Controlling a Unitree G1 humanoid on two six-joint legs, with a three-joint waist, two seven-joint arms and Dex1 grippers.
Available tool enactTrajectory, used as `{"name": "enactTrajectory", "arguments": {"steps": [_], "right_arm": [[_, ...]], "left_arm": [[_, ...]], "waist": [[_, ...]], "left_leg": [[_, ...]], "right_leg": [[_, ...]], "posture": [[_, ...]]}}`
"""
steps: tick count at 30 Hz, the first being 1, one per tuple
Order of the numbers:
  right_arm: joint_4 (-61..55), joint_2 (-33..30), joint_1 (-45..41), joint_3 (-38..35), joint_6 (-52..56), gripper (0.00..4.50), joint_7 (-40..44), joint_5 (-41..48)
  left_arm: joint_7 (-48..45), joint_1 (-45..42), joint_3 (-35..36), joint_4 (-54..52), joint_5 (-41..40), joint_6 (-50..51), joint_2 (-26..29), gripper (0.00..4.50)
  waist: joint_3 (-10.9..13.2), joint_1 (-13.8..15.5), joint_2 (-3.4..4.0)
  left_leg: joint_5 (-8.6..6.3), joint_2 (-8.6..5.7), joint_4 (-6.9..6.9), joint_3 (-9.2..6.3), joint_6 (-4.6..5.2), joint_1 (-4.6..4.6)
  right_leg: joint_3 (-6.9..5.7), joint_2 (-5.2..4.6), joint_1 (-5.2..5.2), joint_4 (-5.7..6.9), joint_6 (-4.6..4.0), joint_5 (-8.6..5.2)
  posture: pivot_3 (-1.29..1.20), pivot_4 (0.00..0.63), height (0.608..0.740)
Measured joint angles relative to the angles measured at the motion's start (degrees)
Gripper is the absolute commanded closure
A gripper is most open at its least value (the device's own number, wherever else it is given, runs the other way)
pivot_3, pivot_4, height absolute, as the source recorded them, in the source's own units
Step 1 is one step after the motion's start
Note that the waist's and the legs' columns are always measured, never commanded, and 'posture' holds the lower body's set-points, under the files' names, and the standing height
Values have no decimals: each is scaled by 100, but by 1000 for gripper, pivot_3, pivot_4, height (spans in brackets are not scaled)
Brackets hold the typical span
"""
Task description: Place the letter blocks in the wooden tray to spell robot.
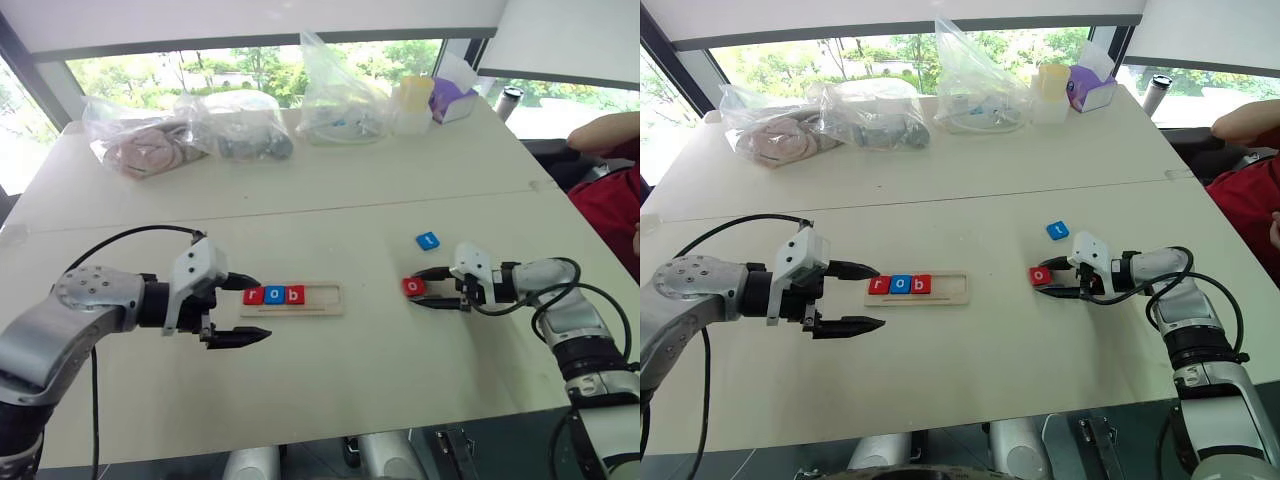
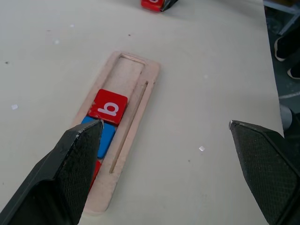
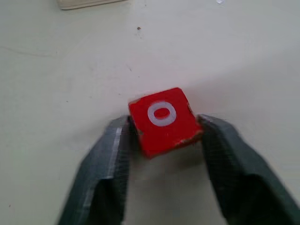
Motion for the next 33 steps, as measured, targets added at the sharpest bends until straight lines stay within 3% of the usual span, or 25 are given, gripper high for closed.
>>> {"name": "enactTrajectory", "arguments": {"steps": [3, 7, 10, 13, 21, 33], "right_arm": [[-131, 4, -4, 4, 215, 3372, -47, -9], [-1443, 363, -34, 65, 1574, 3372, -439, 270], [-2484, 1082, -389, 643, 2186, 3372, -892, 186], [-2713, 1390, -626, 1182, 2434, 3372, -1287, -196], [-2744, 1442, -896, 1852, 3003, 3372, -1521, -787], [-3079, 1289, -861, 1940, 3415, 3372, -1252, -797]], "left_arm": [[-23, 67, 9, 60, 10, -22, 86, 0], [-139, 225, 124, 293, 88, -168, 311, 0], [-263, 260, 231, 468, 142, -280, 423, 0], [-283, 250, 235, 493, 142, -310, 449, 0], [-209, 316, 299, 544, 138, -306, 448, 0], [36, 482, 332, 351, 125, -277, 317, 0]], "waist": [[0, 3, 0], [2, -33, 2], [2, -64, 3], [2, 22, 4], [1, 53, 2], [1, 6, 2]], "left_leg": [[0, 0, 0, 0, 0, 1], [0, 4, -4, 2, 0, 3], [0, 7, -8, -8, 0, 3], [0, 3, -6, -8, -1, -9], [2, -11, -1, 3, -5, -29], [2, -2, -2, -5, -4, -21]], "right_leg": [[1, 0, -1, 2, -16, 9], [7, 8, -11, 12, -12, 9], [1, 11, -15, 18, -2, 4], [-3, 2, -15, 6, -6, 1], [-3, -27, -21, -10, -9, 7], [-5, -7, -21, 4, -11, 9]], "posture": [[0, 150, 740], [0, 150, 740], [0, 150, 740], [0, 150, 740], [0, 150, 740], [0, 150, 740]]}}
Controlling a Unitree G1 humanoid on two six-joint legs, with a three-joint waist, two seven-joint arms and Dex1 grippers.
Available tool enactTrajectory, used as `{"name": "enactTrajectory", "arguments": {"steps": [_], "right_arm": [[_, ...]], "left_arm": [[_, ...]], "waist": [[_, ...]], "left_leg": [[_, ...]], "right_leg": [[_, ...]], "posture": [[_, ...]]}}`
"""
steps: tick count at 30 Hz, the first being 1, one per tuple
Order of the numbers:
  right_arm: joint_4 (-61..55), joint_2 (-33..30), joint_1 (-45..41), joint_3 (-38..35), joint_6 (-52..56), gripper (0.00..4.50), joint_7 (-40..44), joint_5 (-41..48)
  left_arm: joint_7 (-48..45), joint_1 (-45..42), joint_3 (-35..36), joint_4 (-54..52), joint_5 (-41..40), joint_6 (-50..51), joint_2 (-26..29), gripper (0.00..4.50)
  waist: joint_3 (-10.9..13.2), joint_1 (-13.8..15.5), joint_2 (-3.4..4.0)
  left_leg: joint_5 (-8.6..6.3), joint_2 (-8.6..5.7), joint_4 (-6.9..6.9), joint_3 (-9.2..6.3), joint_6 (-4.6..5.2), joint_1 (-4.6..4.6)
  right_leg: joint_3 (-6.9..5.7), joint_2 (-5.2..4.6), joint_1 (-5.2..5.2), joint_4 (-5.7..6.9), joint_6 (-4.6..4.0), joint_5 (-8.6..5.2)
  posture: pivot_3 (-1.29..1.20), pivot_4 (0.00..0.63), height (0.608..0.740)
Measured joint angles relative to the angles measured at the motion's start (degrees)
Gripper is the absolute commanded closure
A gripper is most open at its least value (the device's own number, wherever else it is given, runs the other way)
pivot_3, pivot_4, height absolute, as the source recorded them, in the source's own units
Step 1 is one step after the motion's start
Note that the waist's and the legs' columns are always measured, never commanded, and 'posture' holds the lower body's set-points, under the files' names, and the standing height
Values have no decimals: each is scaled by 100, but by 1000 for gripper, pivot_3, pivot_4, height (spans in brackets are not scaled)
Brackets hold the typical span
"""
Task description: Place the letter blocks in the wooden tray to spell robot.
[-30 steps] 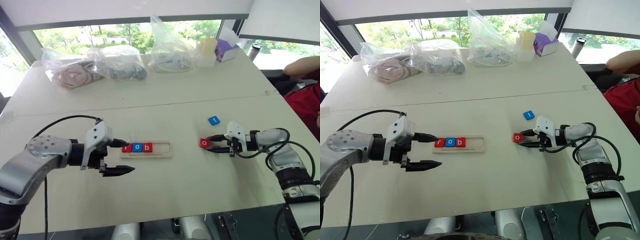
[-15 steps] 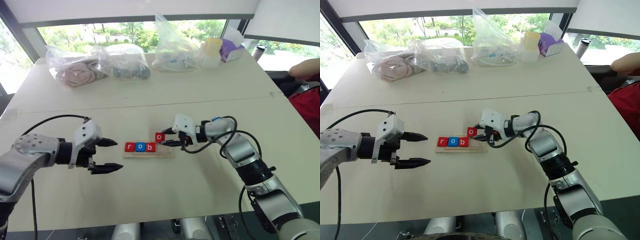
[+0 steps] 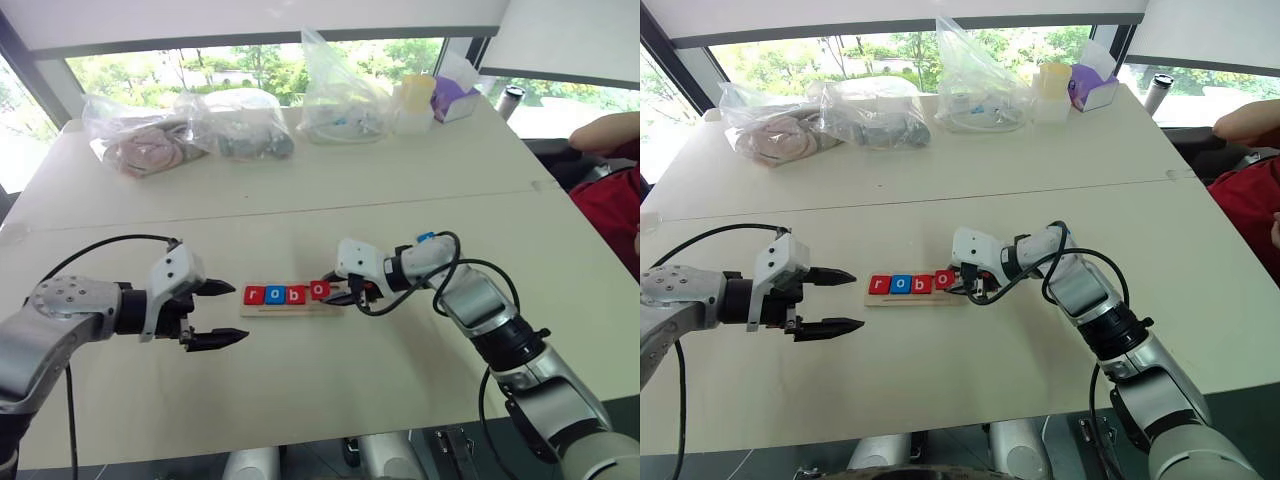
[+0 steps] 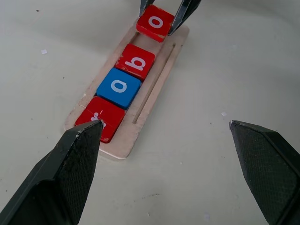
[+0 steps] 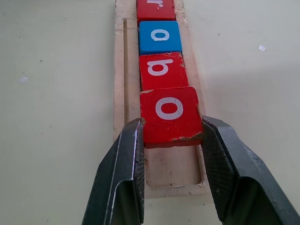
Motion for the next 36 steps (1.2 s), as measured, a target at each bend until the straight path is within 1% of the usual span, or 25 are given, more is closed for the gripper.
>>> {"name": "enactTrajectory", "arguments": {"steps": [12, 27, 28, 29, 30, 33, 34, 36], "right_arm": [[139, 147, 34, 210, -135, 3372, -232, -123], [348, 338, 25, 233, -354, 3372, -334, -177], [364, 338, 25, 233, -391, 2572, -337, -183], [366, 339, 25, 233, -398, 2364, -342, -188], [375, 349, 25, 231, -399, 1985, -379, -199], [376, 404, 14, 214, -394, 323, -457, -222], [376, 415, 9, 210, -392, 79, -492, -232], [375, 456, 9, 201, -371, 79, -540, -232]], "left_arm": [[100, -132, -42, 5, 8, 1, -65, 0], [106, -139, -73, 47, 130, -107, -129, 0], [107, -139, -73, 47, 132, -111, -144, 0], [108, -139, -73, 47, 134, -112, -156, 0], [108, -139, -81, 47, 137, -115, -166, 0], [108, -139, -113, 48, 140, -117, -184, 0], [108, -140, -113, 49, 140, -119, -194, 0], [107, -140, -116, 61, 144, -125, -205, 0]], "waist": [[0, 0, 0], [0, -2, -1], [0, -2, -1], [0, -2, -1], [0, -2, -1], [0, -2, -1], [-1, -1, -2], [-1, -1, -2]], "left_leg": [[0, 0, 0, 1, 0, -1], [0, 0, 0, 1, 0, 0], [0, 0, 0, 1, 0, 0], [0, 0, 0, 1, 0, 0], [0, 0, 0, 0, 0, 1], [0, 0, 0, 0, 0, 1], [0, 0, 0, 0, 0, 1], [0, 0, 0, 0, 0, 1]], "right_leg": [[0, -1, 0, 0, 3, 2], [0, 0, 0, 0, 4, 3], [0, 0, 0, 0, 3, 2], [0, 0, 0, 0, 3, 2], [0, 0, 0, 0, 3, 2], [0, 0, 0, 1, 4, 3], [0, 0, 0, 1, 5, 4], [0, 0, 0, 1, 8, 5]], "posture": [[0, 150, 740], [0, 150, 740], [0, 150, 740], [0, 150, 740], [0, 150, 740], [0, 150, 740], [0, 150, 740], [0, 150, 740]]}}
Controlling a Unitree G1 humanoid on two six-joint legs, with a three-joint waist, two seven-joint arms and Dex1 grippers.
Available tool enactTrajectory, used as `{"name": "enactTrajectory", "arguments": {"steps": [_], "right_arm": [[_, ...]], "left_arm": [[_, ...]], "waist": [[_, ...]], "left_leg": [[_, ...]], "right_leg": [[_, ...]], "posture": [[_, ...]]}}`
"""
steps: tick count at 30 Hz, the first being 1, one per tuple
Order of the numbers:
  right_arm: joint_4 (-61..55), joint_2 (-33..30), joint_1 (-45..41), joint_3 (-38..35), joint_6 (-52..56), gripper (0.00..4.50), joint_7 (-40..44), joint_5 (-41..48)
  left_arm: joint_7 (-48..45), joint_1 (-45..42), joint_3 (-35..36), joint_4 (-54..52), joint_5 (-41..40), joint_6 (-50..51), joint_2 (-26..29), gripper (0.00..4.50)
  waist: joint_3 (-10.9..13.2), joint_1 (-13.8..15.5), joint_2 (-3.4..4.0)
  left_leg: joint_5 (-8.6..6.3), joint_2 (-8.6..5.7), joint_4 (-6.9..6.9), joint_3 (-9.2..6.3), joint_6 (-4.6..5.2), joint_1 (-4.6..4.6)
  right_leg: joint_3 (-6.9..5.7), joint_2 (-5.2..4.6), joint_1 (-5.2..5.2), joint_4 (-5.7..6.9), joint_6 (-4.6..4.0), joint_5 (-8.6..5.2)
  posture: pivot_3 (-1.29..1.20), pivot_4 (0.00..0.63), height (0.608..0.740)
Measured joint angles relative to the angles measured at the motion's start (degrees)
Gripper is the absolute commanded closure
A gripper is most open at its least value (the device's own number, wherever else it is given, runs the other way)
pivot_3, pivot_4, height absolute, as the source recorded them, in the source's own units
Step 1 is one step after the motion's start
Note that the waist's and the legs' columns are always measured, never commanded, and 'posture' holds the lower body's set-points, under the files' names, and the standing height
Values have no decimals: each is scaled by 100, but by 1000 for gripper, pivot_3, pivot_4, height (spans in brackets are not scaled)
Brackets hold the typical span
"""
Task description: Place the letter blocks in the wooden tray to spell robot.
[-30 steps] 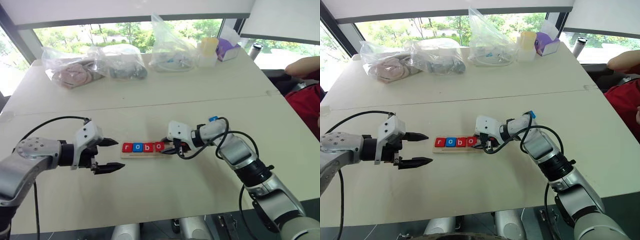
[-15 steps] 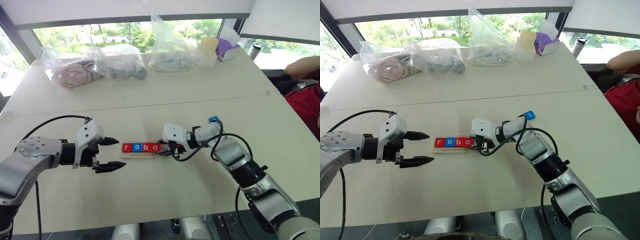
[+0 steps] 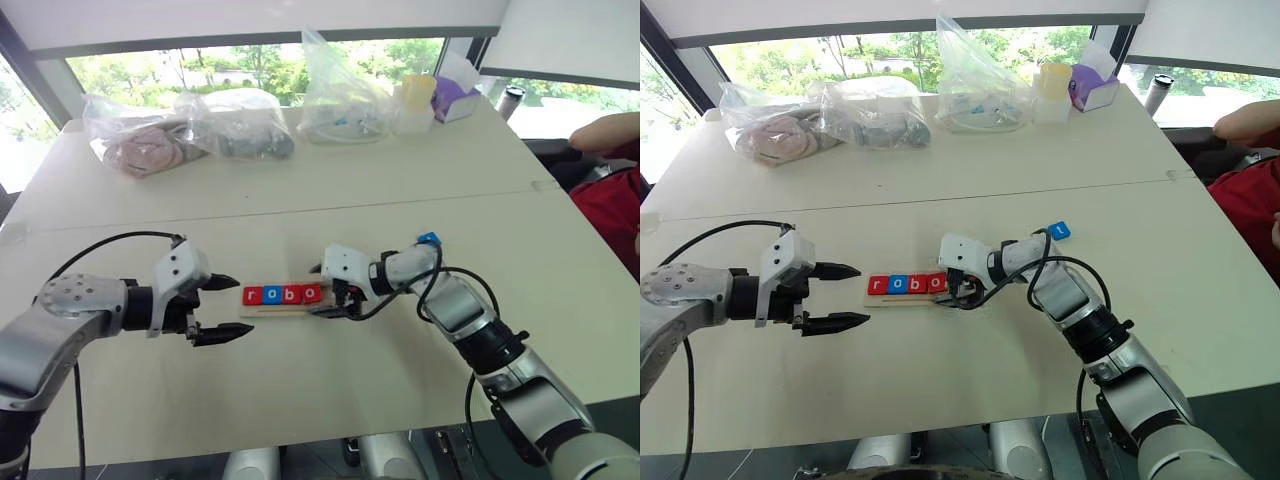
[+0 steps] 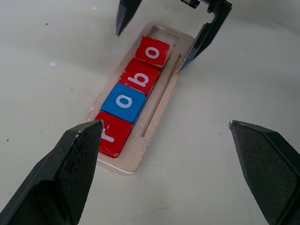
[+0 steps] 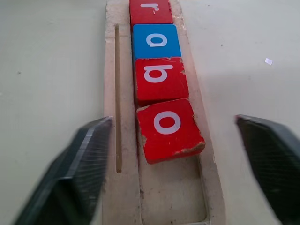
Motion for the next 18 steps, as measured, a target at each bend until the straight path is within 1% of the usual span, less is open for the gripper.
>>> {"name": "enactTrajectory", "arguments": {"steps": [9, 18], "right_arm": [[-274, 20, 7, -108, 455, 79, -41, 144], [-726, -107, 423, -176, 975, 79, 17, 437]], "left_arm": [[-3, -4, -9, 55, 112, -44, -29, 0], [-3, -90, -147, 171, 199, -123, -91, 0]], "waist": [[0, 3, 0], [0, -4, 0]], "left_leg": [[0, 0, 0, 0, 0, -1], [0, -1, 0, 1, 0, 0]], "right_leg": [[0, -1, 0, 0, 0, 0], [0, 0, 0, 0, -2, -1]], "posture": [[0, 150, 740], [0, 150, 740]]}}
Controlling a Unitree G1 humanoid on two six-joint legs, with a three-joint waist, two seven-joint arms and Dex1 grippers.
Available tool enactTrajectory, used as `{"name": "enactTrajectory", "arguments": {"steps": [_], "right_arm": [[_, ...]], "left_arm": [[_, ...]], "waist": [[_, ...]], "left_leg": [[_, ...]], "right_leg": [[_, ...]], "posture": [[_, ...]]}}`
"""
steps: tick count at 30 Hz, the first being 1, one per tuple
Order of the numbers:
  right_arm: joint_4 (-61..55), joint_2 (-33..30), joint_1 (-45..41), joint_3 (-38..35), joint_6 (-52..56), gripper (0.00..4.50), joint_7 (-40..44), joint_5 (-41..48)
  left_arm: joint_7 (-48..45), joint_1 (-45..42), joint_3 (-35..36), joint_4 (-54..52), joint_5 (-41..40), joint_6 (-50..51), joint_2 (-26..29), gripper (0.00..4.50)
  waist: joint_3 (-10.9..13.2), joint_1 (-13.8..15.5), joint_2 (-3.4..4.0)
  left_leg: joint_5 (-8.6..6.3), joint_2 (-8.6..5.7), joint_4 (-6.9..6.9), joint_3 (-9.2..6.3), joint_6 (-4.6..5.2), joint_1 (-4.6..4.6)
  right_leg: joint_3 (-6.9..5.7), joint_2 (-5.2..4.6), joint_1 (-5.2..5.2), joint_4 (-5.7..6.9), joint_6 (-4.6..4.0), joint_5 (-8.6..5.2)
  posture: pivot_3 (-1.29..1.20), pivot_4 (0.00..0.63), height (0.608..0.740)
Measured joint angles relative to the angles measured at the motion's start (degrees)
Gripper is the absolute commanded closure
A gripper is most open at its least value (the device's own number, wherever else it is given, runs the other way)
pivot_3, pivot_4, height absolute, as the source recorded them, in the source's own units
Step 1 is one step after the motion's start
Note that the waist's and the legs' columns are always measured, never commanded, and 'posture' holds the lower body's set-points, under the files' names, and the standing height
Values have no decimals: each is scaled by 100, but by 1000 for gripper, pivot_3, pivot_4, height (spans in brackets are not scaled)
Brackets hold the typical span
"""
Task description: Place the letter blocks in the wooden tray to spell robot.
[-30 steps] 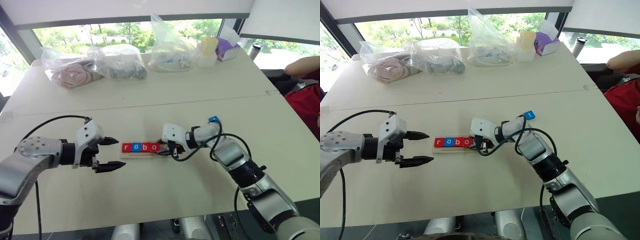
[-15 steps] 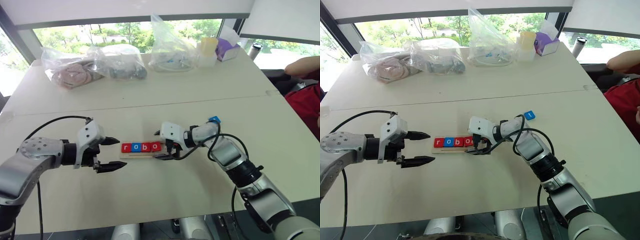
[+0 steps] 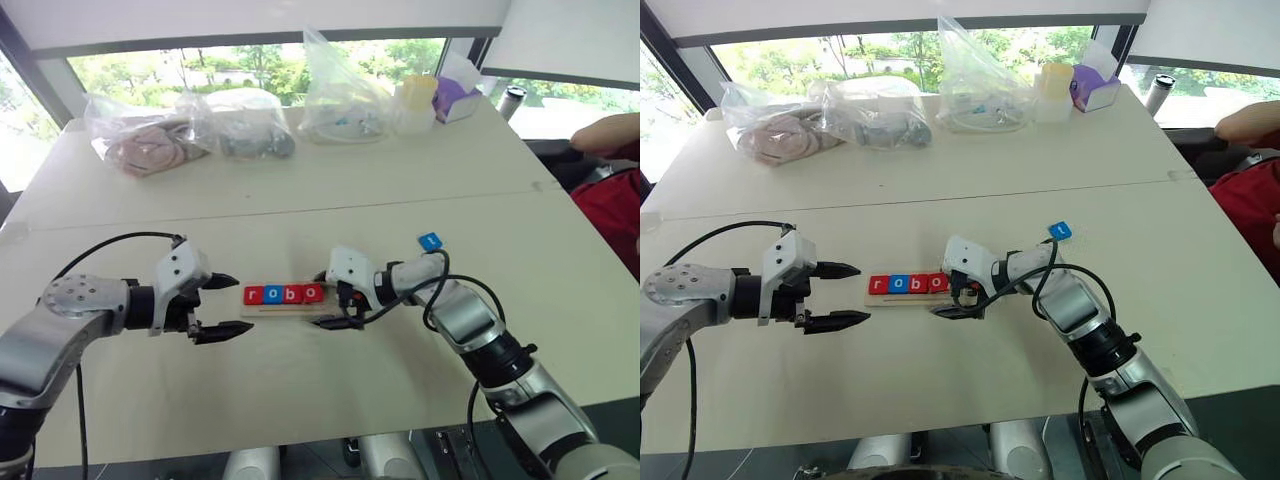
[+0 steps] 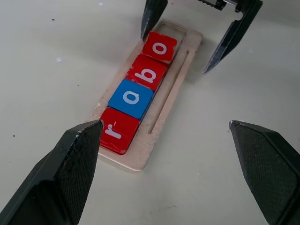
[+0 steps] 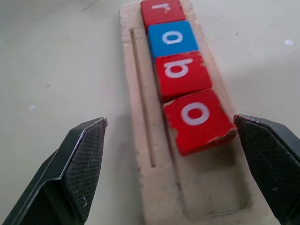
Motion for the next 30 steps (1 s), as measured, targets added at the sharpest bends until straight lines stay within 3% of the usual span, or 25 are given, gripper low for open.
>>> {"name": "enactTrajectory", "arguments": {"steps": [21, 30], "right_arm": [[-532, -26, 78, -44, 365, 79, -426, 147], [-765, 246, 267, -2353, 1432, 79, -2718, 175]], "left_arm": [[7, -123, -42, 13, 84, -30, -73, 0], [332, -961, 31, -282, -648, 427, -628, 0]], "waist": [[0, 6, 0], [-3, 73, -5]], "left_leg": [[0, 0, 0, -1, 0, -1], [0, -7, 2, -3, -1, -6]], "right_leg": [[0, 0, 0, 0, 2, 1], [1, -7, 2, -3, 8, 4]], "posture": [[0, 150, 740], [0, 150, 740]]}}
